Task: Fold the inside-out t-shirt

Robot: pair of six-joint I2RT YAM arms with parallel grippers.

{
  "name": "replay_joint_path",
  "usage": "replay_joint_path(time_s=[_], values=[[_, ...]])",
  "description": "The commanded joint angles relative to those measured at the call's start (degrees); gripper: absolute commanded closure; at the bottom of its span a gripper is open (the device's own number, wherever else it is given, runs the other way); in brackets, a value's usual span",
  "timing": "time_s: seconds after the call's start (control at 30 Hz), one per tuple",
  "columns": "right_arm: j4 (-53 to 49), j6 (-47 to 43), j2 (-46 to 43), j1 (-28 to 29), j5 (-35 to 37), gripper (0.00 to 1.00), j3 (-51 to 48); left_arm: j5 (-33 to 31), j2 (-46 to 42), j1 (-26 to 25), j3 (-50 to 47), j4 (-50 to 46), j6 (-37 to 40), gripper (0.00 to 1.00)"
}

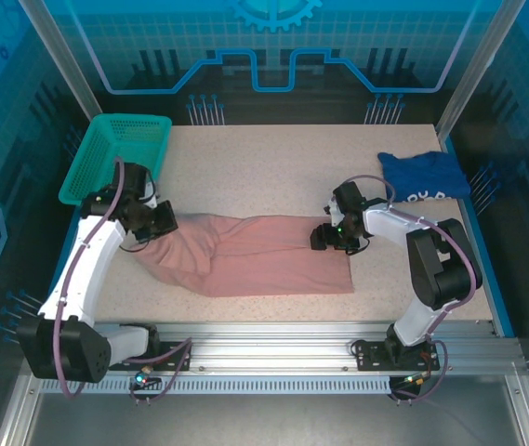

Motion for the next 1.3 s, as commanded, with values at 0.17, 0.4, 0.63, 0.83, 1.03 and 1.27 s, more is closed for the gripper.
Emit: replay_joint_path(time_s=[0.17,0.4,0.63,0.83,1.03,1.27], values=[[-0.76,-0.36,2.0,-0.83,-2.02,0.3,0.79,6.84,1.18,-3.81,3.19,-0.14,-5.44,1.0],[-1.03,0.18,2.97,0.47,-2.92,0.31,1.98,1.4,1.64,0.56,3.25,-1.46,-0.1,1.0],[-1.57,1.54,5.0,3.25,-2.51,0.31,4.0,-5.22,-0.23,7.13,1.32,-0.65,4.75,1.0],[-1.28,3.39,7.25,6.79,-2.27,0.31,6.08,-10.35,0.22,12.25,1.91,0.03,8.26,1.0],[-0.33,5.22,9.37,10.44,-2.46,0.31,8.64,-13.4,2.24,12.72,5.1,-0.53,9.08,1.0],[-0.3,4.89,9.76,10.74,-1.81,0.31,9.59,-11.49,2.39,12.17,6.56,-1.19,8.29,1.0]])
